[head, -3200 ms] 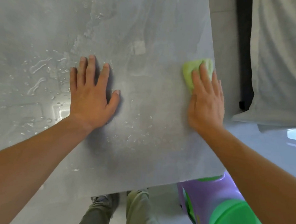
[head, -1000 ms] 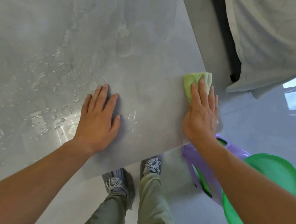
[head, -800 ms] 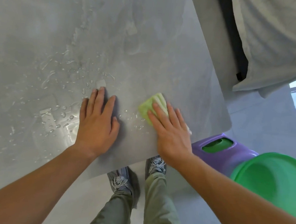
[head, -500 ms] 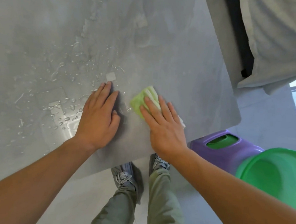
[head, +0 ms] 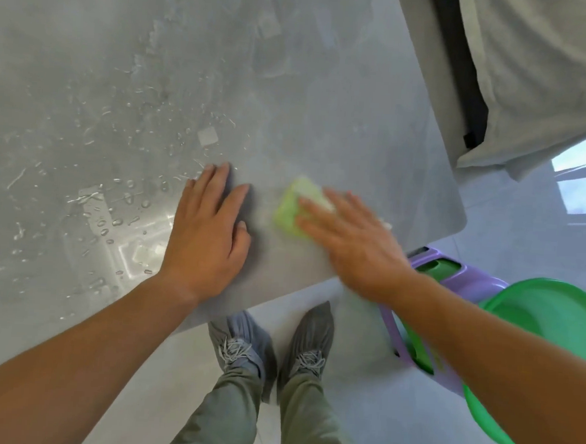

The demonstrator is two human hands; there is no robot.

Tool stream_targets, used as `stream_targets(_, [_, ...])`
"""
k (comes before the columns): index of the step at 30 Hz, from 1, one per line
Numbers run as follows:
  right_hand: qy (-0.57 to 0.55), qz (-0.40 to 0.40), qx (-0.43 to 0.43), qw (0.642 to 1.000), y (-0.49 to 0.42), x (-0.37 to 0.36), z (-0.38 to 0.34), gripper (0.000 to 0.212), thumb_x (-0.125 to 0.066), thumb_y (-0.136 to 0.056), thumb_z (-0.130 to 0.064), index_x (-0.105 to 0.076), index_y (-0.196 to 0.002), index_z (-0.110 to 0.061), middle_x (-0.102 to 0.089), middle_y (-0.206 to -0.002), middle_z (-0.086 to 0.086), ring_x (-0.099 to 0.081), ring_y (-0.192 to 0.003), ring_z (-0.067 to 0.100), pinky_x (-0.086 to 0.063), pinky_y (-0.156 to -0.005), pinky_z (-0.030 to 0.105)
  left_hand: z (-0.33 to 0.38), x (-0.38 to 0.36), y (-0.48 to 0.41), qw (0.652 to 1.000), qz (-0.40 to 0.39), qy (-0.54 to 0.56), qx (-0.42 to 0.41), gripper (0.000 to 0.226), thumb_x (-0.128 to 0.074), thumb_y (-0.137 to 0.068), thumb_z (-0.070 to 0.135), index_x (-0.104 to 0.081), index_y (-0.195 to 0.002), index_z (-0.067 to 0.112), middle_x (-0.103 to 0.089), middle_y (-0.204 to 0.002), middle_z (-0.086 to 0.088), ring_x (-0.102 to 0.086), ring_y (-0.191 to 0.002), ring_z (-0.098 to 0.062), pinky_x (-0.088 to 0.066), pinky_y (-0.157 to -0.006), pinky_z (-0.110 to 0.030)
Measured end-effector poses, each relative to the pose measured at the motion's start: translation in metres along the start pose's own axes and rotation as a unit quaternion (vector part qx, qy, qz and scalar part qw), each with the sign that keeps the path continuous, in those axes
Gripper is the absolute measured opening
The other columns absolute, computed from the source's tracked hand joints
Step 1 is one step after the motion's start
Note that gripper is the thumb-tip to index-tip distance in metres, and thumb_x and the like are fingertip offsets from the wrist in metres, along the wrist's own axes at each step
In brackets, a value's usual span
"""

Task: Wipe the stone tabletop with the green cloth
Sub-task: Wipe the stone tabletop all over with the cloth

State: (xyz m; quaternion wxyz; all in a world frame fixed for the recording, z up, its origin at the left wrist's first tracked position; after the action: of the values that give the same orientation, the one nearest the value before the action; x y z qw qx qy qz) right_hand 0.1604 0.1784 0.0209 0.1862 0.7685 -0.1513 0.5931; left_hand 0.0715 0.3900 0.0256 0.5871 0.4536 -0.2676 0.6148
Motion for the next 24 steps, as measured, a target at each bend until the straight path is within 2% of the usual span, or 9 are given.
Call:
stream_targets(4, [-0.063,0.096,-0.29,0.95,0.006,0.017,0.055,0.064,-0.044,-0.088,-0.006,-0.04,-0.15,-0.022,-0.028,-0.161,0.001,-0.022,-0.149,0.033,-0.017,-0.122,0.051,0.012,-0.011,-0.001,0.999,0.006,-0.026,0.042,0.057,-0.036,-0.095,0.031,-0.04,-0.148,0.01,-0.015,-0.165,-0.016,-0.002,-0.154,-0.031,-0.002,-0.123,-0.051])
stream_targets(7, [-0.049,0.091,-0.256,0.961,0.015,0.0,0.008,0.052,-0.041,-0.099,-0.027,-0.037,-0.151,-0.023,-0.024,-0.163,-0.001,-0.018,-0.151,0.032,-0.018,-0.122,0.05,0.019,-0.011,-0.003,0.997,0.012,-0.03,0.064,0.057,-0.036,-0.093,0.03,-0.041,-0.146,0.01,-0.017,-0.164,-0.017,-0.004,-0.153,-0.033,-0.002,-0.123,-0.052])
stream_targets(10, [-0.038,0.045,-0.088,0.994,0.037,-0.004,0.007,0.055,-0.054,-0.094,-0.011,-0.044,-0.148,-0.02,-0.033,-0.159,0.001,-0.025,-0.148,0.035,-0.025,-0.119,0.054,0.02,-0.009,-0.003,0.997,0.011,-0.031,0.07,0.057,-0.035,-0.092,0.03,-0.043,-0.145,0.01,-0.019,-0.164,-0.017,-0.006,-0.153,-0.034,-0.004,-0.123,-0.052])
stream_targets(11, [-0.035,0.042,-0.091,0.994,0.041,0.002,0.027,0.06,-0.058,-0.09,-0.003,-0.046,-0.146,-0.018,-0.035,-0.158,0.004,-0.029,-0.146,0.038,-0.027,-0.117,0.056,0.019,-0.009,-0.003,0.997,0.009,-0.036,0.068,0.057,-0.034,-0.093,0.031,-0.042,-0.145,0.01,-0.018,-0.164,-0.017,-0.005,-0.153,-0.033,-0.004,-0.123,-0.052])
stream_targets(13, [-0.063,0.079,-0.213,0.972,0.047,0.015,0.076,0.062,-0.057,-0.087,0.006,-0.048,-0.145,-0.015,-0.037,-0.156,0.009,-0.033,-0.143,0.043,-0.032,-0.113,0.059,0.015,-0.01,-0.002,0.997,0.006,-0.046,0.061,0.058,-0.032,-0.093,0.032,-0.042,-0.146,0.011,-0.018,-0.164,-0.015,-0.005,-0.154,-0.032,-0.004,-0.124,-0.051])
stream_targets(16, [-0.084,0.103,-0.355,0.925,0.049,0.023,0.101,0.061,-0.047,-0.092,-0.001,-0.039,-0.15,-0.017,-0.026,-0.162,0.004,-0.02,-0.149,0.037,-0.025,-0.117,0.055,0.013,-0.012,-0.001,0.997,0.01,-0.049,0.056,0.059,-0.03,-0.094,0.034,-0.042,-0.147,0.011,-0.018,-0.165,-0.015,-0.004,-0.154,-0.031,-0.003,-0.124,-0.049])
stream_targets(18, [-0.062,0.081,-0.331,0.938,0.044,0.013,0.069,0.068,-0.043,-0.087,-0.001,-0.033,-0.152,-0.02,-0.019,-0.164,0.001,-0.015,-0.15,0.036,-0.019,-0.121,0.053,0.014,-0.012,-0.001,0.997,0.015,-0.047,0.056,0.06,-0.029,-0.094,0.034,-0.043,-0.147,0.011,-0.019,-0.164,-0.015,-0.006,-0.154,-0.031,-0.004,-0.124,-0.049])
stream_targets(20, [-0.066,0.045,-0.221,0.972,0.041,-0.003,0.012,0.069,-0.035,-0.085,-0.009,-0.03,-0.153,-0.023,-0.017,-0.165,-0.003,-0.011,-0.151,0.035,-0.009,-0.123,0.048,0.014,-0.01,-0.001,0.998,0.017,-0.038,0.054,0.059,-0.029,-0.094,0.033,-0.044,-0.146,0.011,-0.021,-0.163,-0.015,-0.009,-0.153,-0.032,-0.006,-0.124,-0.049])
stream_targets(24, [-0.075,0.006,-0.045,0.996,0.009,-0.014,-0.04,0.065,-0.039,-0.085,-0.014,-0.039,-0.15,-0.023,-0.026,-0.162,-0.003,-0.016,-0.151,0.035,-0.014,-0.122,0.05,0.005,0.005,-0.005,0.996,0.022,-0.048,0.067,0.054,-0.03,-0.094,0.032,-0.044,-0.144,0.018,-0.034,-0.158,-0.005,-0.025,-0.147,-0.026,-0.021,-0.116,-0.047])
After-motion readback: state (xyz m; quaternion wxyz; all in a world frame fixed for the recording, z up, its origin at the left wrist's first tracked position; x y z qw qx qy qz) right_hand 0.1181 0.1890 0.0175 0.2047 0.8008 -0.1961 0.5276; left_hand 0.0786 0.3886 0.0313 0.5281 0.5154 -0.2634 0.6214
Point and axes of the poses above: each hand's wrist, its own y-axis away from the middle knuckle, its own x-axis out of the back of the hand, z = x × y, the point moved 4 cm from there along -y, towards the middle knuckle
